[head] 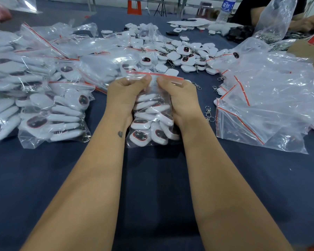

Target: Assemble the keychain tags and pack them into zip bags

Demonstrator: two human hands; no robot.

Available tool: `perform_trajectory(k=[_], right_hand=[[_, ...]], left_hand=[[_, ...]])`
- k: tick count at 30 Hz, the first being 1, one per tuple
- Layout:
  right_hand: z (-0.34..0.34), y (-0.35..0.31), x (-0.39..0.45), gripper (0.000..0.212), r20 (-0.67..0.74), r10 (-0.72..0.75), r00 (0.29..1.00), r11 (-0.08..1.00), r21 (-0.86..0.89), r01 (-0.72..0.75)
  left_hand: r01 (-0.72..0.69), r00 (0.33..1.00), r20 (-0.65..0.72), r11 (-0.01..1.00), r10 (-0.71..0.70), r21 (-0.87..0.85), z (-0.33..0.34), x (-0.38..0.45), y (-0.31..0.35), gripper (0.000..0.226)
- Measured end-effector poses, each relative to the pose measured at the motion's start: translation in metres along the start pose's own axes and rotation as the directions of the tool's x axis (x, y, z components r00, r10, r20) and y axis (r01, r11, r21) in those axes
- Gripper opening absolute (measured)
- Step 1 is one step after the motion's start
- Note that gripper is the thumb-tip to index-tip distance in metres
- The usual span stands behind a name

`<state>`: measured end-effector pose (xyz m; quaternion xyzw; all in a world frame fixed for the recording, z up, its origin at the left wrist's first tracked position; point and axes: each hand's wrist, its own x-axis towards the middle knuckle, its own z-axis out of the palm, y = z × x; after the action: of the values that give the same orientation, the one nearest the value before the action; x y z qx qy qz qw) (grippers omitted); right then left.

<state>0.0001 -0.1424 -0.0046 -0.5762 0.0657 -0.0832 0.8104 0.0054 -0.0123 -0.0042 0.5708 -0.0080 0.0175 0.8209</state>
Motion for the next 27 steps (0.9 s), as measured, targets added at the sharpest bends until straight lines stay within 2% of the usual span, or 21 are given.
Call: perform_trajectory(k=[4,8,10,13,17,20,23,25,27], right_hand=[[0.003,-0.002,-0.003,0.018,0.047,-0.017,0.999,1.000,-0.001,0.017],[0.002,0.001,-0.003,0.015,0.041,-0.043,0.998,0.996,-0.073,0.046],[0.002,0.001,-0.004,0.017,0.033,-0.046,0.998,0.996,-0.073,0.049],[0.003,0.001,-0.003,0.015,0.054,-0.057,0.997,0.988,-0.141,0.064],[0.005,-0.001,-0.004,0.027,0.012,-0.063,0.998,0.972,-0.224,0.065],[0.010,-0.001,-0.007,0.029,0.105,-0.125,0.987,0.909,-0.386,0.156],[0.022,0.000,-0.010,0.027,0.236,-0.088,0.968,0.898,-0.402,0.179],[0.029,0.000,-0.012,0.017,0.301,-0.080,0.950,0.905,-0.378,0.196],[0.033,0.003,-0.013,0.014,0.306,-0.077,0.949,0.908,-0.372,0.193]], left_hand=[[-0.047,0.998,0.030,0.999,0.046,0.028,-0.001,-0.002,-0.001,0.016],[-0.095,0.995,0.043,0.994,0.093,0.051,0.002,-0.005,0.000,0.008],[-0.114,0.993,-0.012,0.986,0.116,0.118,0.004,-0.005,0.000,0.018],[-0.064,0.989,-0.119,0.985,0.083,0.160,0.005,-0.007,0.002,0.040],[-0.096,0.981,-0.137,0.960,0.136,0.265,0.007,-0.013,0.004,0.046],[-0.106,0.965,-0.193,0.937,0.178,0.334,-0.003,-0.017,0.010,0.047],[-0.118,0.946,-0.238,0.915,0.222,0.385,-0.023,-0.015,0.028,0.046],[-0.136,0.931,-0.251,0.892,0.264,0.431,-0.040,-0.015,0.047,0.048],[-0.142,0.913,-0.261,0.844,0.314,0.517,-0.060,-0.016,0.069,0.050]])
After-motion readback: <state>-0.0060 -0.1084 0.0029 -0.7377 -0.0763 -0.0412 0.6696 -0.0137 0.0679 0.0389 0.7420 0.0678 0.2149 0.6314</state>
